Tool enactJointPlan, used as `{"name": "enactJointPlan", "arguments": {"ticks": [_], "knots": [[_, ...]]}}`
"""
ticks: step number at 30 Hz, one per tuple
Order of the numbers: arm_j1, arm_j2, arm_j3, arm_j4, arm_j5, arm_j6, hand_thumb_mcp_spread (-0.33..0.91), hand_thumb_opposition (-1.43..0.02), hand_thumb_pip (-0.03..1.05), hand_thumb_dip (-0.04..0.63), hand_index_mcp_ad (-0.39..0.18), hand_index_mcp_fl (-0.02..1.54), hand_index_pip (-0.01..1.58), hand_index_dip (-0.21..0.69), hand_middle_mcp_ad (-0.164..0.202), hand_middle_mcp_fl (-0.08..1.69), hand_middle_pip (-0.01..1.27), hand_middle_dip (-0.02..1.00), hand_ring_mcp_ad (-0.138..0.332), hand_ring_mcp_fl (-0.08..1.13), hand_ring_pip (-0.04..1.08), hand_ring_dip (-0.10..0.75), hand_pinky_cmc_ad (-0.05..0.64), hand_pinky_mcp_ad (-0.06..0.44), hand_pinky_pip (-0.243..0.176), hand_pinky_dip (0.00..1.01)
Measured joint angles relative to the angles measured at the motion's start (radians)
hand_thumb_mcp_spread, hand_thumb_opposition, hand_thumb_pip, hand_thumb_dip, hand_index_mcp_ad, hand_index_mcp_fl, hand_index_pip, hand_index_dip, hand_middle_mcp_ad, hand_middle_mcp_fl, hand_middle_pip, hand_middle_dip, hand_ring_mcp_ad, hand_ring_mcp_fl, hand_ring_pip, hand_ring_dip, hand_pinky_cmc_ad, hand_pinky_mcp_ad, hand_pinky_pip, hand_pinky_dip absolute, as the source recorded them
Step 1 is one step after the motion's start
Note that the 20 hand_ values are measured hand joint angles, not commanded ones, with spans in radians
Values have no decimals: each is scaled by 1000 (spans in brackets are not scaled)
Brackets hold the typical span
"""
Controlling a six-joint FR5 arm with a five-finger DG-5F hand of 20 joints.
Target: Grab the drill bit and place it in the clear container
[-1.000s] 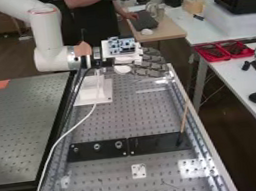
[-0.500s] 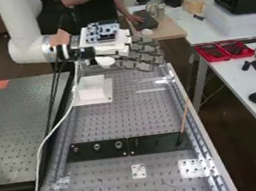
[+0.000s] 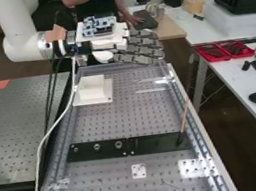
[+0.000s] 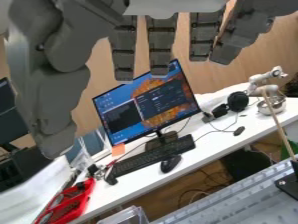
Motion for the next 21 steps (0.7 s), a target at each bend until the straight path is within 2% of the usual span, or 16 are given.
{"name": "enactJointPlan", "arguments": {"ticks": [6,10,16,21], "knots": [[0,-6,10,-13,35,2,394,-764,384,220,-119,272,89,328,52,133,124,202,195,0,89,14,295,157,-126,260],[-7,-9,16,-16,-12,1,394,-764,374,216,-119,272,89,330,52,133,124,206,195,0,89,14,318,166,-122,265],[-21,-10,22,-16,-43,-7,396,-764,368,216,-119,286,89,330,52,136,126,206,195,0,89,14,316,166,-122,265],[-21,-7,23,-21,-18,-7,393,-764,360,220,-119,286,93,332,52,136,126,206,195,0,89,14,316,166,-126,265]]}}
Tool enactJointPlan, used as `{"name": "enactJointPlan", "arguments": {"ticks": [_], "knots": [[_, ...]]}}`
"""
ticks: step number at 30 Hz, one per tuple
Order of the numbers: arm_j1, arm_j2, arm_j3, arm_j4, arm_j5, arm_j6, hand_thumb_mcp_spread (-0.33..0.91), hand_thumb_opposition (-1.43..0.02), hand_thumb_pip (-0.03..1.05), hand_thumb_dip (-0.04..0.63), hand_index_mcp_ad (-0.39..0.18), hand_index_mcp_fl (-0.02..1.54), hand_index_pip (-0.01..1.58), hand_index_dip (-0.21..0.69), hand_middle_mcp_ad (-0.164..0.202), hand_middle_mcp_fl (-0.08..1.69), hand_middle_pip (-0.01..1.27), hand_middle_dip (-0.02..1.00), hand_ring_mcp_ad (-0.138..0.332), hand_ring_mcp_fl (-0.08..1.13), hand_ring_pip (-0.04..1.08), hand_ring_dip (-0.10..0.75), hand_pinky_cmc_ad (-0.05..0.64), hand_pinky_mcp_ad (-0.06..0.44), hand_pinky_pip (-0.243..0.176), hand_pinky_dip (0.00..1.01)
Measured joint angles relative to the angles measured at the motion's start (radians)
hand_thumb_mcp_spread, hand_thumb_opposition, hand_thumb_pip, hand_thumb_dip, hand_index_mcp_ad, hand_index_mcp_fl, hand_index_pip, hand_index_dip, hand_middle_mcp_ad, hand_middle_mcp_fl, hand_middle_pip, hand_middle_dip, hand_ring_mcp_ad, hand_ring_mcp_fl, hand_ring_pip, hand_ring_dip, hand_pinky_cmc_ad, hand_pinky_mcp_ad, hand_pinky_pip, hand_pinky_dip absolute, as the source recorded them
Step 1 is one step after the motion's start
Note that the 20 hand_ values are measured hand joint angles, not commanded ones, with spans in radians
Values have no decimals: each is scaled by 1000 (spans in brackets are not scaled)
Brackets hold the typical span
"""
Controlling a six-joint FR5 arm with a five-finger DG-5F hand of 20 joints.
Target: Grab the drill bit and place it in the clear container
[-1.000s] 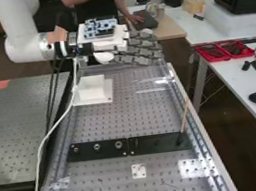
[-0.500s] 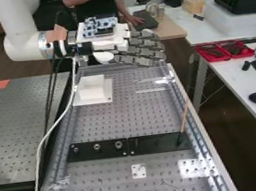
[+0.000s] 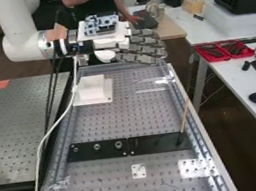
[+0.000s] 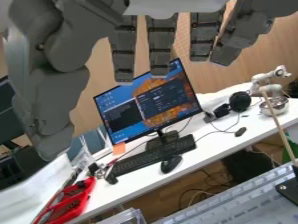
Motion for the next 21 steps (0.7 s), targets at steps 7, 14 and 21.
{"name": "enactJointPlan", "arguments": {"ticks": [7,14,21], "knots": [[-9,5,-2,2,-35,-13,396,-764,354,211,-119,283,87,337,52,133,126,202,195,0,89,14,328,166,-122,274],[-7,7,-2,4,-8,-16,393,-761,344,197,-119,283,89,337,52,131,126,202,195,0,89,14,326,164,-122,276],[-4,19,-16,14,1,-19,396,-761,344,182,-101,283,91,349,52,131,126,202,195,0,89,14,326,164,-127,290]]}}
